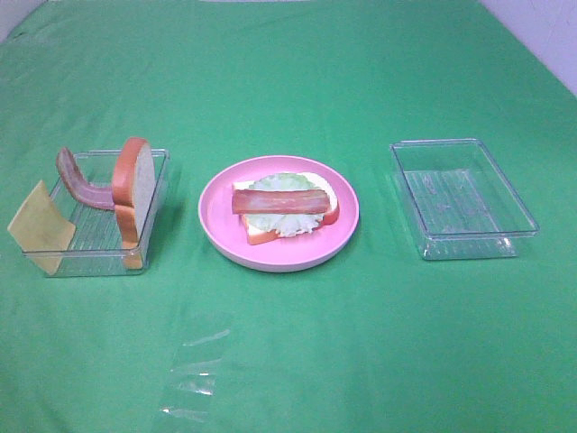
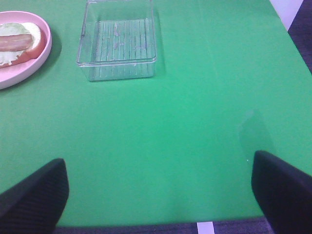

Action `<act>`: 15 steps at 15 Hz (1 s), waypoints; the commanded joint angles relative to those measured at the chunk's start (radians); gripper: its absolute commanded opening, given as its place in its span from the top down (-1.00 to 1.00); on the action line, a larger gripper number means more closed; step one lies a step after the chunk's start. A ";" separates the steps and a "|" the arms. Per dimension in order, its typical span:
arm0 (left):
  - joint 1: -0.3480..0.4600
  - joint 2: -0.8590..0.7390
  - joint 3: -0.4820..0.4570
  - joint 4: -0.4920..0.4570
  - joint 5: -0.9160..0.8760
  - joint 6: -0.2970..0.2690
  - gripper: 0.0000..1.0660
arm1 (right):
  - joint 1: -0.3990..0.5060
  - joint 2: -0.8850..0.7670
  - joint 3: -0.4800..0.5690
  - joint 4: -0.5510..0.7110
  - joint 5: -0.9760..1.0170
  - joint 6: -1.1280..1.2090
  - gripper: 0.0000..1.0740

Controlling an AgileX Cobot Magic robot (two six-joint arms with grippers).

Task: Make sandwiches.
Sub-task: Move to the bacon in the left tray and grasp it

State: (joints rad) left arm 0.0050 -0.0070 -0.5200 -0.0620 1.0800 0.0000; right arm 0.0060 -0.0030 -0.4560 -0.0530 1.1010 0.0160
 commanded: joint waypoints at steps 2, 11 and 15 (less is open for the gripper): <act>0.001 -0.002 0.002 -0.008 -0.004 0.000 -0.83 | -0.004 -0.033 0.004 0.006 -0.004 -0.008 -0.81; 0.001 -0.002 0.002 -0.008 -0.004 0.000 -0.83 | -0.004 -0.033 0.004 0.006 -0.004 -0.008 -0.81; 0.001 0.031 -0.017 -0.002 -0.029 -0.007 -0.83 | -0.004 -0.033 0.004 0.006 -0.004 -0.008 -0.81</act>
State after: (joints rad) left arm 0.0050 0.0280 -0.5310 -0.0610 1.0640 0.0000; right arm 0.0060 -0.0030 -0.4560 -0.0530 1.1010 0.0160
